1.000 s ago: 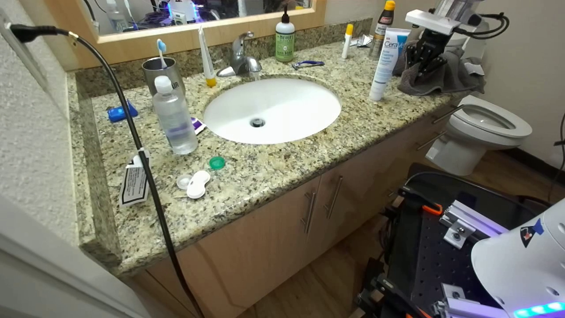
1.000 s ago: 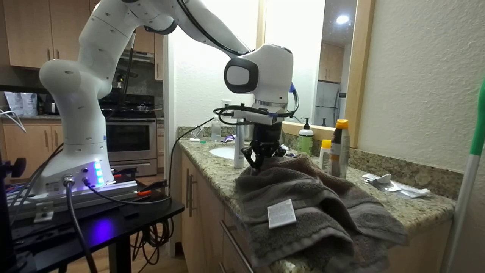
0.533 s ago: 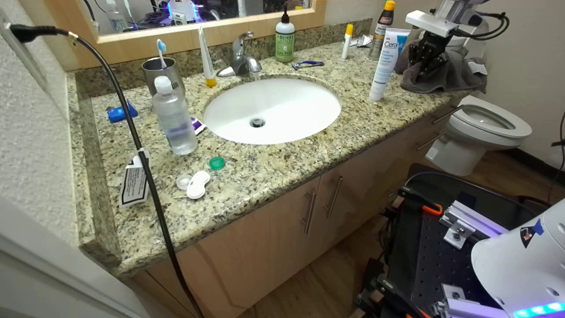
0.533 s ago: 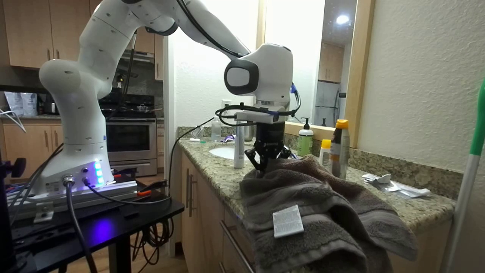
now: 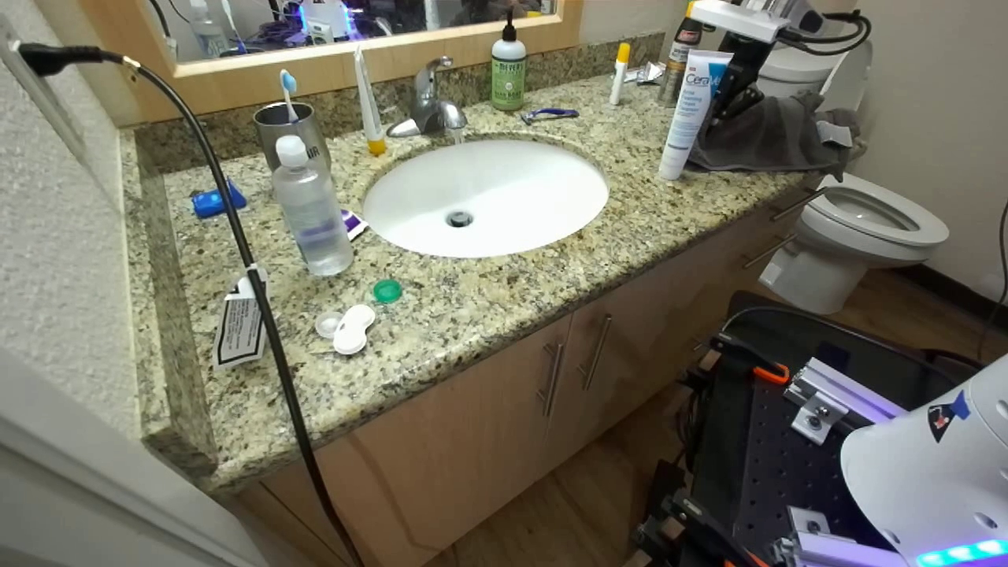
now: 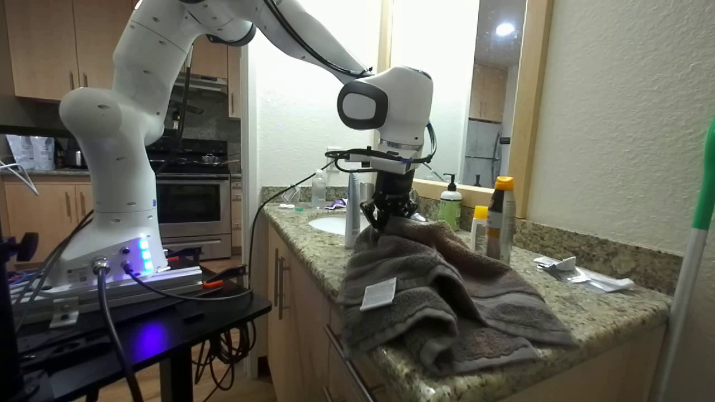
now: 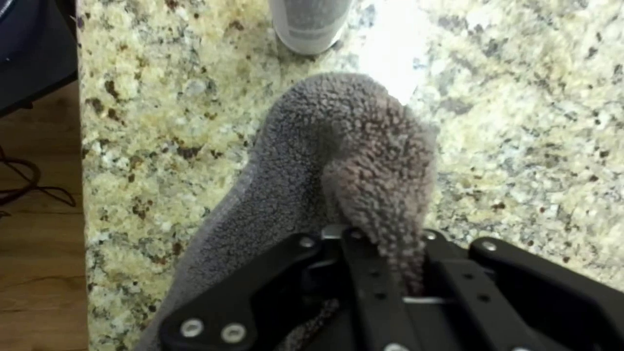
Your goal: Wipe the front right corner of the sink counter with the towel
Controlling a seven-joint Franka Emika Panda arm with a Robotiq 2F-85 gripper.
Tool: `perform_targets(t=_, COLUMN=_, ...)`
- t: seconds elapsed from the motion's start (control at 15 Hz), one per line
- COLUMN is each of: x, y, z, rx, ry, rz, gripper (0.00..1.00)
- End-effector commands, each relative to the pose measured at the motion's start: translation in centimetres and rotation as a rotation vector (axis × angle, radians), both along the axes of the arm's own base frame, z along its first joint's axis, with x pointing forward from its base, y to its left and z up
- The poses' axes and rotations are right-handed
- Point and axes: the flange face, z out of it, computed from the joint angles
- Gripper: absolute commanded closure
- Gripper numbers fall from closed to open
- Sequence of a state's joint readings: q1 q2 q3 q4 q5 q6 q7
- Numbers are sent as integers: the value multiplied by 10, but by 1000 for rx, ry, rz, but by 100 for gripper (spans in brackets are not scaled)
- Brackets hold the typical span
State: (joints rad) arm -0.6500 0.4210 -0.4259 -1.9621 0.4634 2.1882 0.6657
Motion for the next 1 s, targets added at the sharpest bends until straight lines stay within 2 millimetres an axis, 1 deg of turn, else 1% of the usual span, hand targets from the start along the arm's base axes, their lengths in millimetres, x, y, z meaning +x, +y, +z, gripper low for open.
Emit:
perform_targets(t=0.0, x=-4, y=-3, z=-2, rx=-31, ry=70, rz=5, gripper=56)
perform_targets(t=0.27, x=-9, y=-3, z=-5, rx=-64, ry=135, rz=18, gripper=27)
perform_targets(t=0.33, x=-8, y=-2, z=-1, rx=-77, ry=136, rz=25, gripper=19)
perform_targets(t=0.4, x=-6, y=-1, z=4, rx=-85, ry=133, rz=32, gripper=13)
perform_targets(t=0.47, x=-4, y=1, z=13, rx=-95, ry=120, rz=44, gripper=5)
perform_targets(t=0.6, x=0, y=4, z=32, rx=-125, ry=88, rz=68, gripper=0)
perform_targets(t=0.73, x=6, y=8, z=54, rx=-152, ry=51, rz=95, gripper=0)
perform_targets(t=0.93, x=13, y=21, z=103, rx=-177, ry=-36, rz=150, gripper=0)
